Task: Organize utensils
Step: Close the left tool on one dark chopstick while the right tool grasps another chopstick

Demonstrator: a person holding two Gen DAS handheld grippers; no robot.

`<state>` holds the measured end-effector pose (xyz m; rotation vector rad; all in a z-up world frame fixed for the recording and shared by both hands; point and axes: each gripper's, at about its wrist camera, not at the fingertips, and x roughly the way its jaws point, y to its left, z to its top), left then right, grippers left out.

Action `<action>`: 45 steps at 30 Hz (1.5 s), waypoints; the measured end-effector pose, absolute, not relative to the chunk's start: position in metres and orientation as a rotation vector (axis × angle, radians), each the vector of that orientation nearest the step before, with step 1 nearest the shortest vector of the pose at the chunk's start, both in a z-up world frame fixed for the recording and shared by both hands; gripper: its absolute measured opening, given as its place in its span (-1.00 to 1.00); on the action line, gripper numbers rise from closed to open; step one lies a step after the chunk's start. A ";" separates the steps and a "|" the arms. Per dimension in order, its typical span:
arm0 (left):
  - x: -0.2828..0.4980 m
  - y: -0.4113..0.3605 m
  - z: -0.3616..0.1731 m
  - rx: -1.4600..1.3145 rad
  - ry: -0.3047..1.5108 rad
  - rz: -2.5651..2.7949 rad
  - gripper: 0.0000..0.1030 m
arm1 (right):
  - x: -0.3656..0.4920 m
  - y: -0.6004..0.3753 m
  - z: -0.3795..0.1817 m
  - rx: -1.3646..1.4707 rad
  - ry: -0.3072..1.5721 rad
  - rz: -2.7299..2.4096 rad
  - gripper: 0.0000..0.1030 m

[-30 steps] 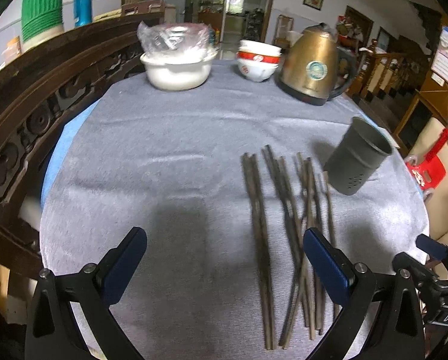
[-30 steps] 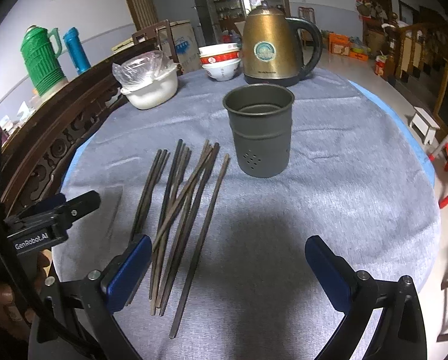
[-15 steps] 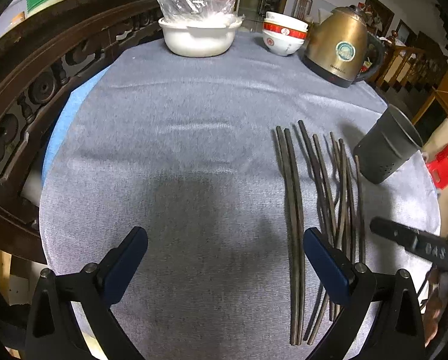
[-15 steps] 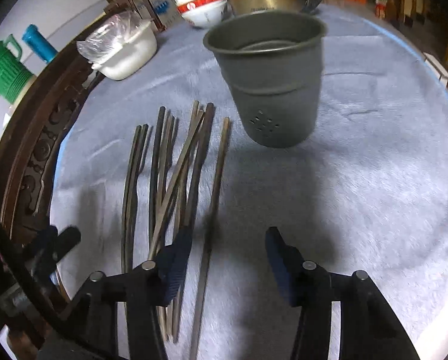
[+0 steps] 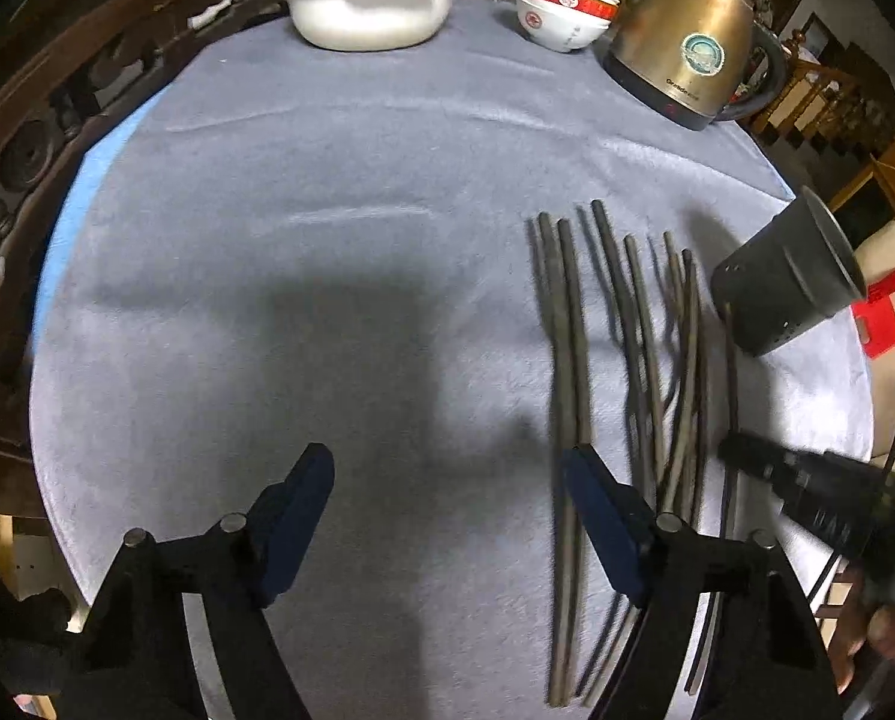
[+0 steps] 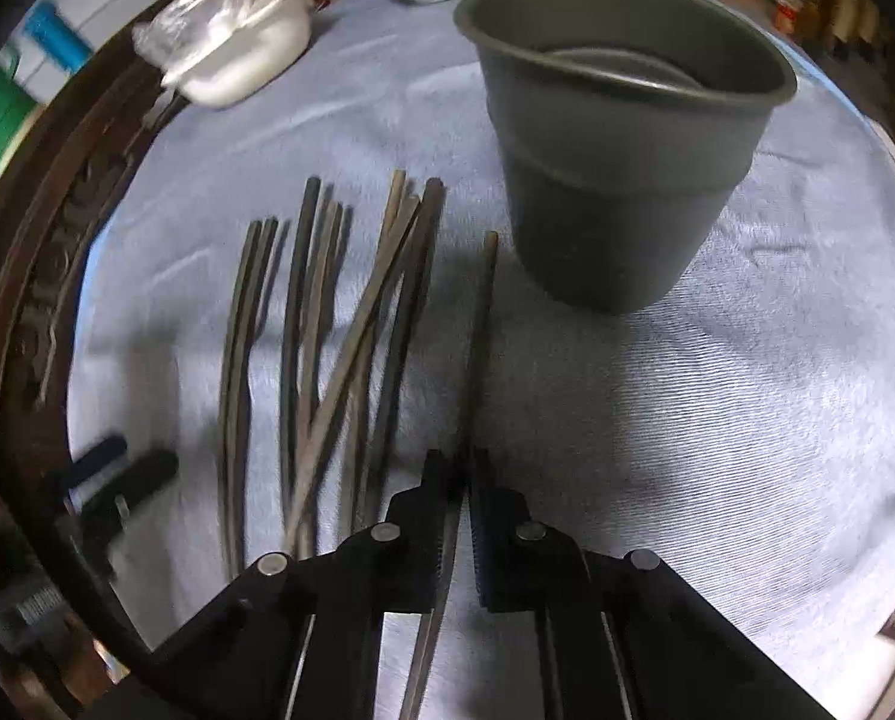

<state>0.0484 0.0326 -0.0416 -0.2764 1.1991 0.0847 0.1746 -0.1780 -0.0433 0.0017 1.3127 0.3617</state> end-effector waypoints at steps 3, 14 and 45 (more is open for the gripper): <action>0.062 0.026 -0.041 -0.269 1.222 0.082 0.52 | 0.169 -0.178 -0.043 -0.065 1.319 0.371 -0.82; 0.089 0.015 -0.053 -0.261 1.332 0.073 0.26 | 0.162 -0.202 -0.047 -0.020 1.293 0.430 -0.81; 0.104 0.052 -0.045 -0.320 1.403 0.041 -0.54 | 0.166 -0.193 -0.045 -0.072 1.294 0.470 -0.81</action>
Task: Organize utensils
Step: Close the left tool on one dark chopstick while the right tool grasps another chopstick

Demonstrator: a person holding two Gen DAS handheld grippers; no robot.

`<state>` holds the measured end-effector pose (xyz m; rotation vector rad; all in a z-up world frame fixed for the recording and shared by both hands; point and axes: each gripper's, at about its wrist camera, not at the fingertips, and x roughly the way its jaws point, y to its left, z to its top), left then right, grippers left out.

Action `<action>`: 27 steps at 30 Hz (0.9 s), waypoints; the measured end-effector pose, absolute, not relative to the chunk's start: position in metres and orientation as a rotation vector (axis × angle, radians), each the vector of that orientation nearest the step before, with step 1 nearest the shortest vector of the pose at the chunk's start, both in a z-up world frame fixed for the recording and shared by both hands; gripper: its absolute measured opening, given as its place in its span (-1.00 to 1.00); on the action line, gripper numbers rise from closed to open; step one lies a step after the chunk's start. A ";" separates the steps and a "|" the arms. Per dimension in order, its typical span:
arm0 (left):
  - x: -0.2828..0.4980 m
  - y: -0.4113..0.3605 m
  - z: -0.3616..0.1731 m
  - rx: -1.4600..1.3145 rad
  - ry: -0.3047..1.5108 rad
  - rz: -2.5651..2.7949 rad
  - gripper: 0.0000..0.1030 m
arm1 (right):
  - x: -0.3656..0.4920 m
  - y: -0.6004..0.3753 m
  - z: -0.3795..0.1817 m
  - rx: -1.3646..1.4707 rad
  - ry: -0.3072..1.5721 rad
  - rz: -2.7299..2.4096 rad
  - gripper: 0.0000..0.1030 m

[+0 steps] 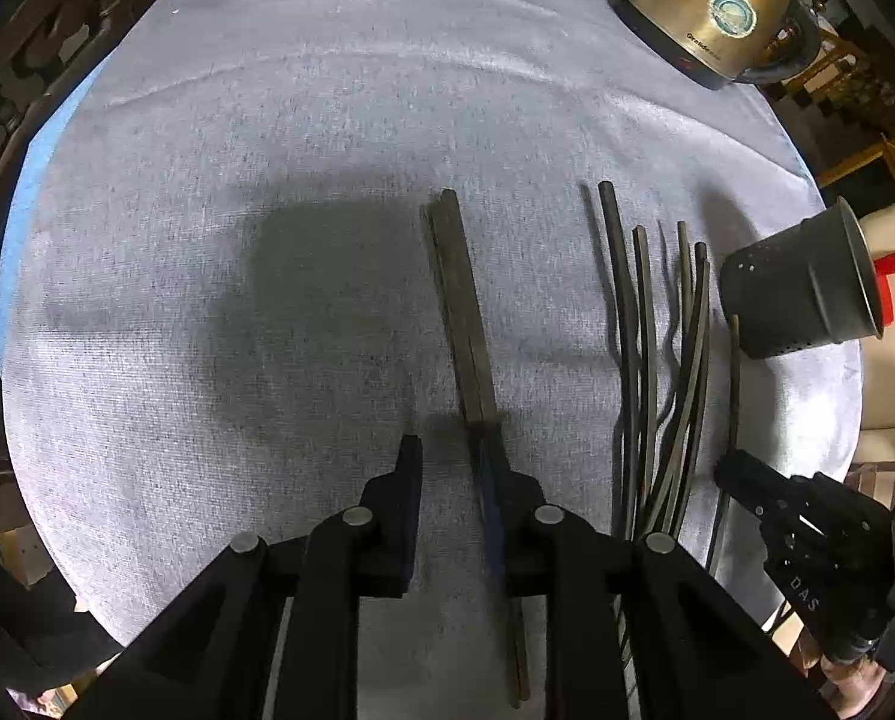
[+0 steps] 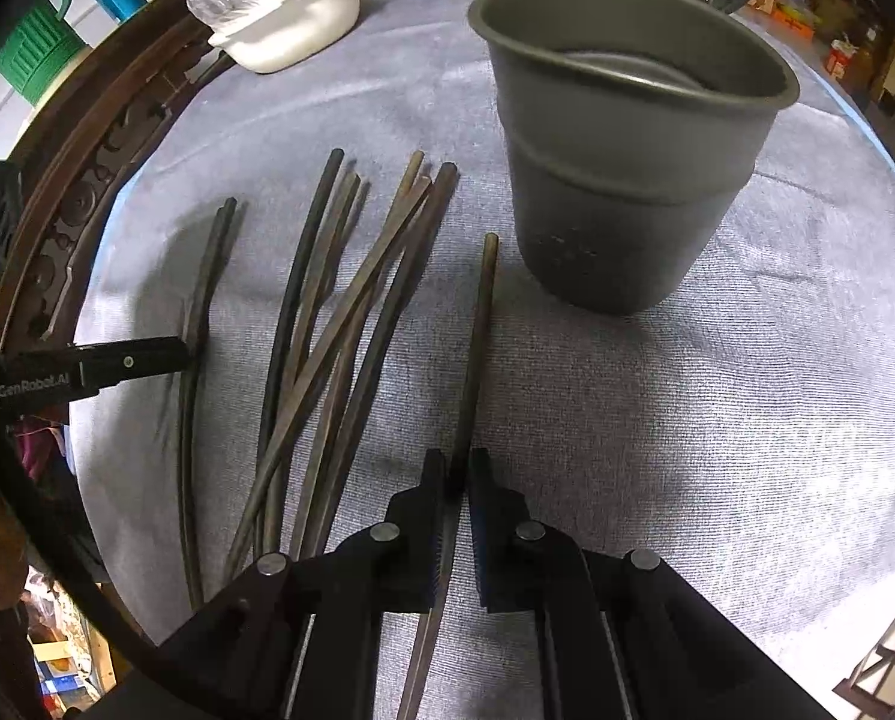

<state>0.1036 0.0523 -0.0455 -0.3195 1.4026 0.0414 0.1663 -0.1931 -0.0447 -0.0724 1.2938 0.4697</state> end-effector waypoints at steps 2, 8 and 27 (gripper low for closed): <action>0.108 0.054 -0.044 -0.342 1.414 0.057 -0.53 | 0.166 -0.193 -0.044 -0.068 1.294 0.472 -0.80; 0.126 0.045 -0.040 -0.325 1.424 0.097 -0.69 | 0.166 -0.194 -0.046 -0.062 1.291 0.480 -0.80; 0.134 0.022 -0.059 -0.260 1.509 0.003 -0.90 | 0.167 -0.200 -0.043 -0.057 1.308 0.508 -0.80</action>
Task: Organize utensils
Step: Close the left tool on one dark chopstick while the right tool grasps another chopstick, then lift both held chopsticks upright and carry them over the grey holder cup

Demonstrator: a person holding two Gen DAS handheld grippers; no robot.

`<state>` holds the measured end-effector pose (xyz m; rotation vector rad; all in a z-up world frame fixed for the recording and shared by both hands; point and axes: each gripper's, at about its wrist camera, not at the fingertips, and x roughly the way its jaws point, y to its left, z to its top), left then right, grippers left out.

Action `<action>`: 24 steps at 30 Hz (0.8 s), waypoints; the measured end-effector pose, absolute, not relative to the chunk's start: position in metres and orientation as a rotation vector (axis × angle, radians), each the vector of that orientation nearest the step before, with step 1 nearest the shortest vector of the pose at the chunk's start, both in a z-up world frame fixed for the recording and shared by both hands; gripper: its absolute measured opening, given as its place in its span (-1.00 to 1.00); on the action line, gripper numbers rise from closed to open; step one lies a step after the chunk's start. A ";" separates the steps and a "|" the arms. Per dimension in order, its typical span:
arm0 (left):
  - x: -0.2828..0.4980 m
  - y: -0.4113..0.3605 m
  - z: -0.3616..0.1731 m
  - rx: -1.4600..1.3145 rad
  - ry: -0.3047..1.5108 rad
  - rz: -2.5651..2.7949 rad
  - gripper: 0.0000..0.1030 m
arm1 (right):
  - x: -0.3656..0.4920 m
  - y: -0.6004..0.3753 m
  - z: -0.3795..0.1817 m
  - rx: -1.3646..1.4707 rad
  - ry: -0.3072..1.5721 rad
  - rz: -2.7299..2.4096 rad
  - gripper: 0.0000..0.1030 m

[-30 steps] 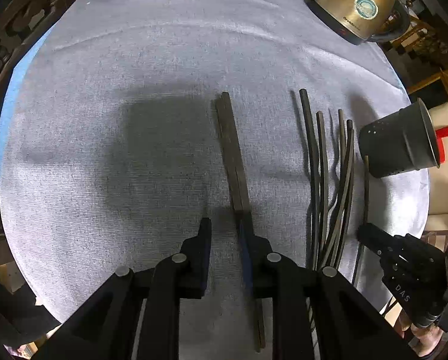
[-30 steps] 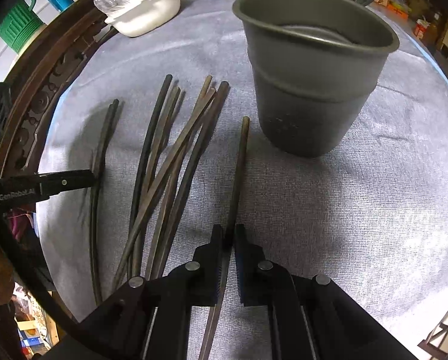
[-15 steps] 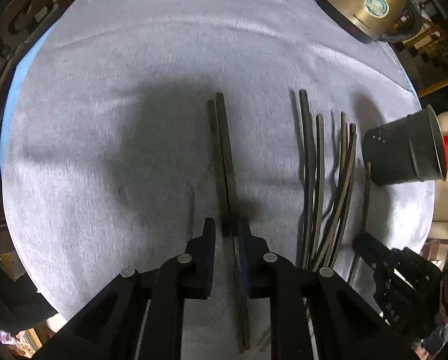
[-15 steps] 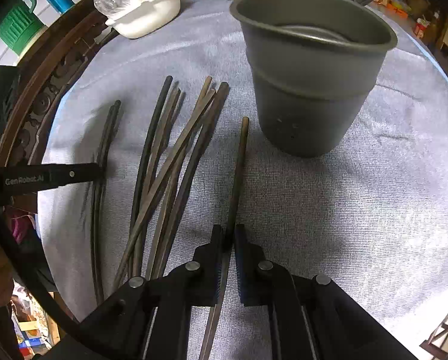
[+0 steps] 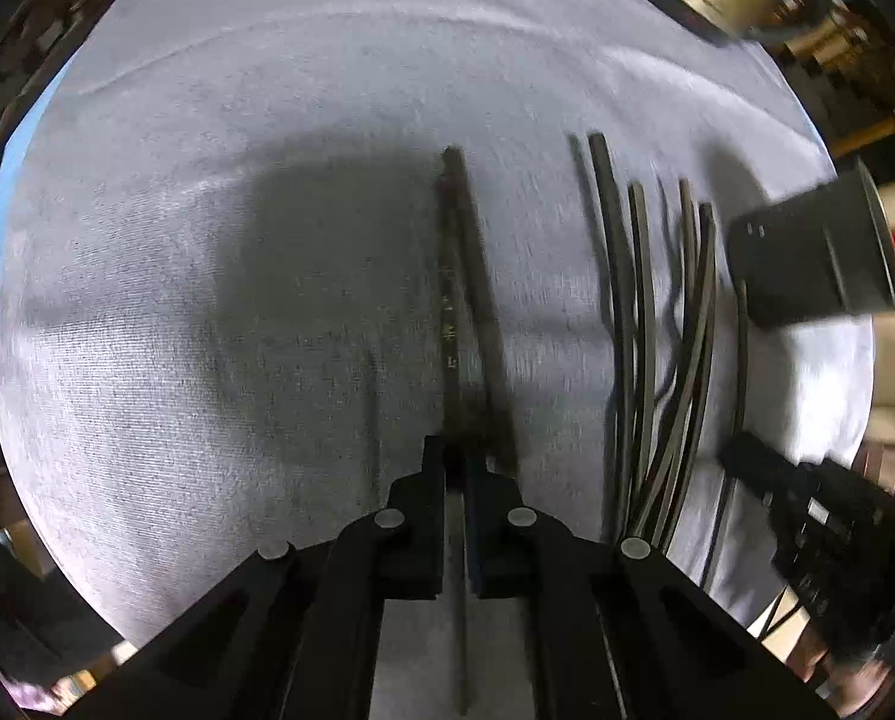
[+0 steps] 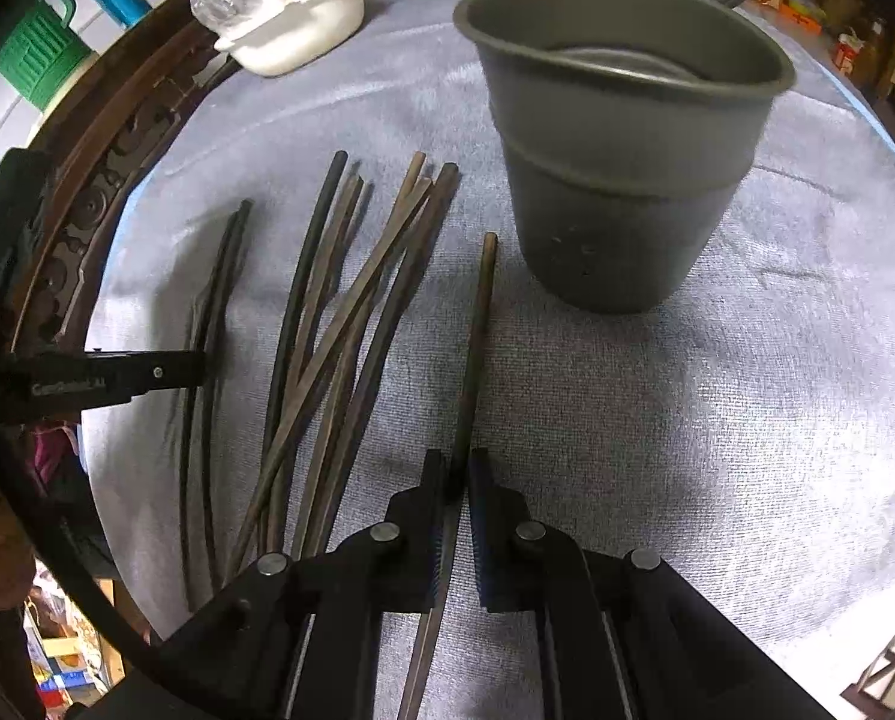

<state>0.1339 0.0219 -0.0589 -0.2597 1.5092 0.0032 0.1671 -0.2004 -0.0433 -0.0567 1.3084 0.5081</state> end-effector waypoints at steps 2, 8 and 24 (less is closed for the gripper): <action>0.130 0.018 -0.056 -0.195 1.537 -0.036 -0.89 | 0.169 -0.196 -0.042 -0.107 1.336 0.519 -0.81; 0.137 0.021 -0.057 -0.173 1.613 -0.075 -0.89 | 0.169 -0.181 -0.040 -0.315 1.430 0.540 -0.78; 0.140 0.054 -0.002 -0.314 1.313 -0.022 -0.89 | 0.161 -0.167 -0.003 -0.233 1.319 0.561 -0.88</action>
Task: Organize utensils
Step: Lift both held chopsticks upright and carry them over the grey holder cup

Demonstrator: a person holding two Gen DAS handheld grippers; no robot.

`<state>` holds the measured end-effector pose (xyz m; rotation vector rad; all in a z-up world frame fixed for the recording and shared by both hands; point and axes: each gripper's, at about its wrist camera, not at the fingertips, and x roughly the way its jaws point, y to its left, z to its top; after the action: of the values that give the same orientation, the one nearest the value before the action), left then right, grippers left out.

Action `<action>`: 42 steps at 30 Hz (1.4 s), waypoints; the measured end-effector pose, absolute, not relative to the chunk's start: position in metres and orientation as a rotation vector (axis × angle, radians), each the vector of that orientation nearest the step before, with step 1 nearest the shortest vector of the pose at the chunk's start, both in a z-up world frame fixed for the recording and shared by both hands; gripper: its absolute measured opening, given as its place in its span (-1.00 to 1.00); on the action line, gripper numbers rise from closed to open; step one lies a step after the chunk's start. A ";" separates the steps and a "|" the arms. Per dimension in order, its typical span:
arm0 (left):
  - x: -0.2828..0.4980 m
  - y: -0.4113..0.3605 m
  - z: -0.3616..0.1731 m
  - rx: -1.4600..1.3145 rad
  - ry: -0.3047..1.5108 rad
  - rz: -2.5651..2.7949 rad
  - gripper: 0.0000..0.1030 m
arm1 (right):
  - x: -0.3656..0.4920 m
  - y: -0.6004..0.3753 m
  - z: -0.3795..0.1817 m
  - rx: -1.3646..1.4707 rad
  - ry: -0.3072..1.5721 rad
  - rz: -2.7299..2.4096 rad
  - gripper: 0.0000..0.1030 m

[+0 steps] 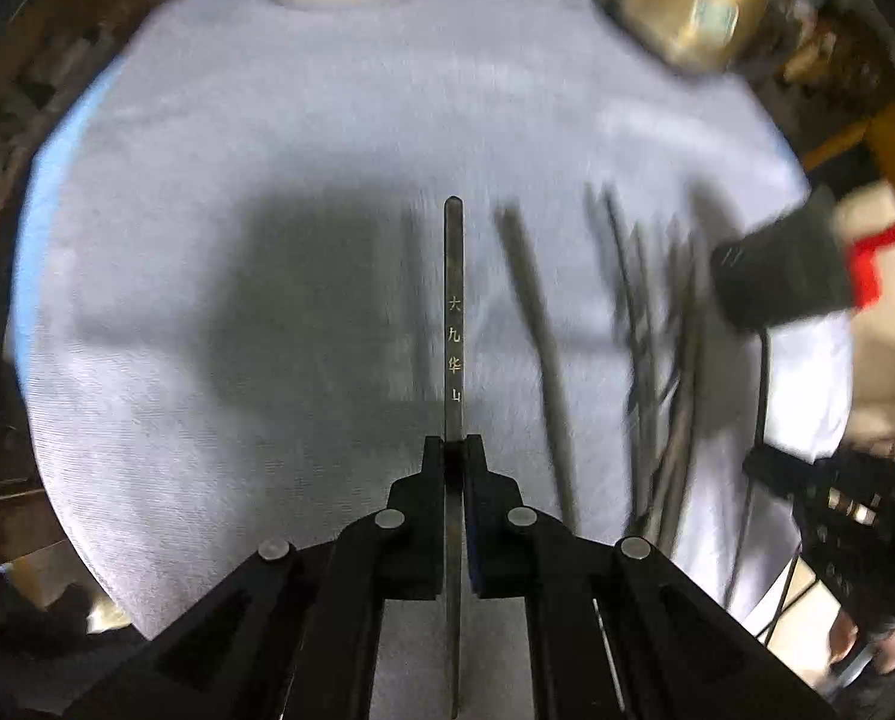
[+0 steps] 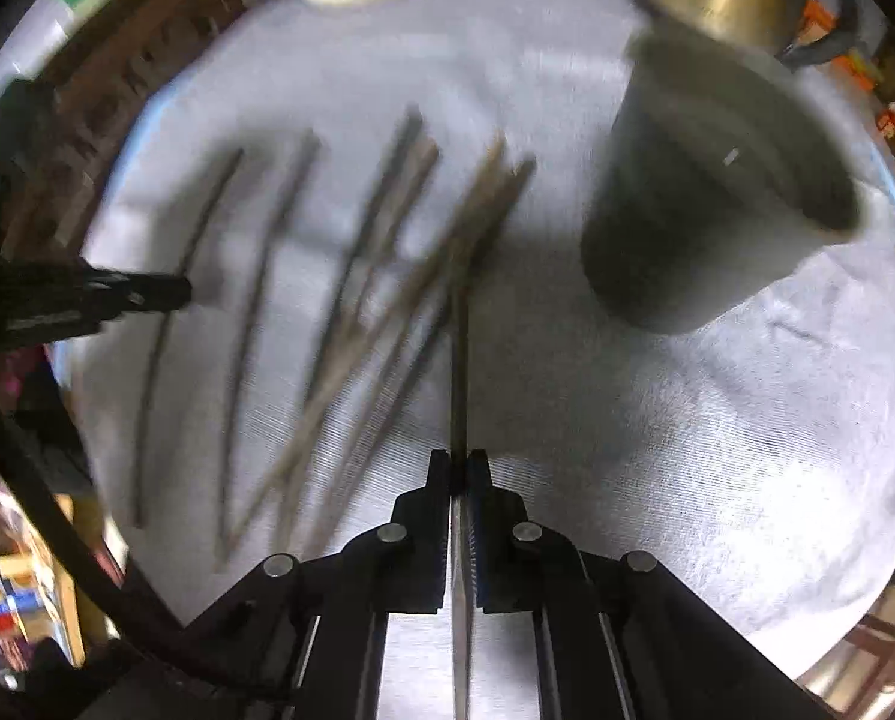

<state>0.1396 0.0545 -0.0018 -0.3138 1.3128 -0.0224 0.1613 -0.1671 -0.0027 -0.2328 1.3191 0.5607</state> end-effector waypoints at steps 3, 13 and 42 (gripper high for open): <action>0.128 0.064 0.035 -0.366 1.104 0.031 -0.89 | 0.147 -0.185 0.038 -0.105 1.140 0.558 -0.88; 0.089 0.044 0.067 -0.300 0.559 0.201 -0.90 | 0.106 -0.254 0.103 0.064 0.507 0.287 -0.88; 0.019 0.055 0.089 -0.383 0.457 0.151 -0.87 | 0.034 -0.311 0.105 0.219 0.393 0.248 -0.88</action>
<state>0.0192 0.0552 0.0887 -0.3827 0.4572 0.1514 0.0344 -0.3111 0.1047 0.2191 0.3932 0.2482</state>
